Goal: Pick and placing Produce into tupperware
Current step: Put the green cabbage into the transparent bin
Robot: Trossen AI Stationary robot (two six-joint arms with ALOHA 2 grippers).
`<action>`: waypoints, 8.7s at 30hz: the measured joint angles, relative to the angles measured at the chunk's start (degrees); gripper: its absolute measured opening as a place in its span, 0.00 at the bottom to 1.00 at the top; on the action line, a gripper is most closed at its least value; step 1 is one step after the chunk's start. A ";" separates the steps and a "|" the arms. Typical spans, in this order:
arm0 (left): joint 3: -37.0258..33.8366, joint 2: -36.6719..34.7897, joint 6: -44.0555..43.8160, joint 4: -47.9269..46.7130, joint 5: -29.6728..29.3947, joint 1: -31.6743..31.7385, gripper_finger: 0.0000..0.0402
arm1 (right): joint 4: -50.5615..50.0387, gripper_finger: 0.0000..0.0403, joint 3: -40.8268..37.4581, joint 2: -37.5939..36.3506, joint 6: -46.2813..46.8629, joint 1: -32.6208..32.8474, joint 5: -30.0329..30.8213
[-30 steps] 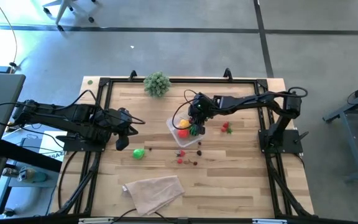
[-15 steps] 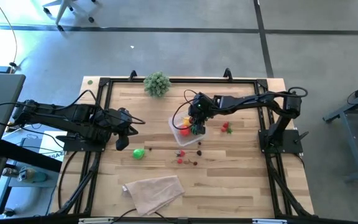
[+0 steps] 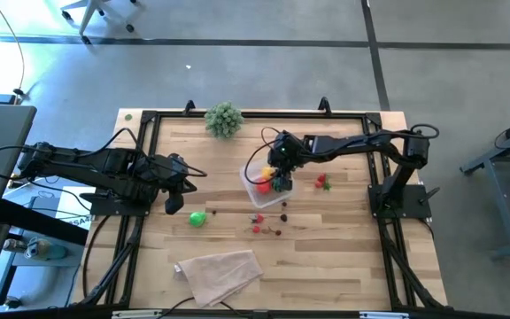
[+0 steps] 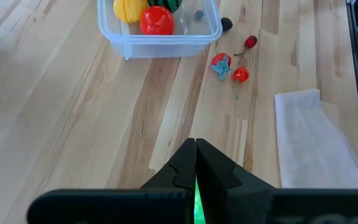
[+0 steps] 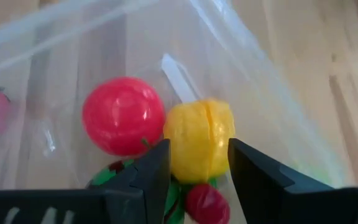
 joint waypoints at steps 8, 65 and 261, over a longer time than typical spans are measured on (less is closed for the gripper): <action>-0.01 0.00 -0.01 -0.01 0.00 0.01 0.00 | -0.71 0.38 4.99 -0.09 -2.98 3.83 -1.45; -0.01 -0.02 -0.02 -0.01 0.00 -0.01 0.00 | -7.53 0.38 15.78 2.70 -9.42 -5.30 -11.00; 0.01 -0.02 -0.01 -0.01 0.00 -0.01 0.00 | 14.31 0.45 -12.62 -8.43 0.65 0.04 -0.23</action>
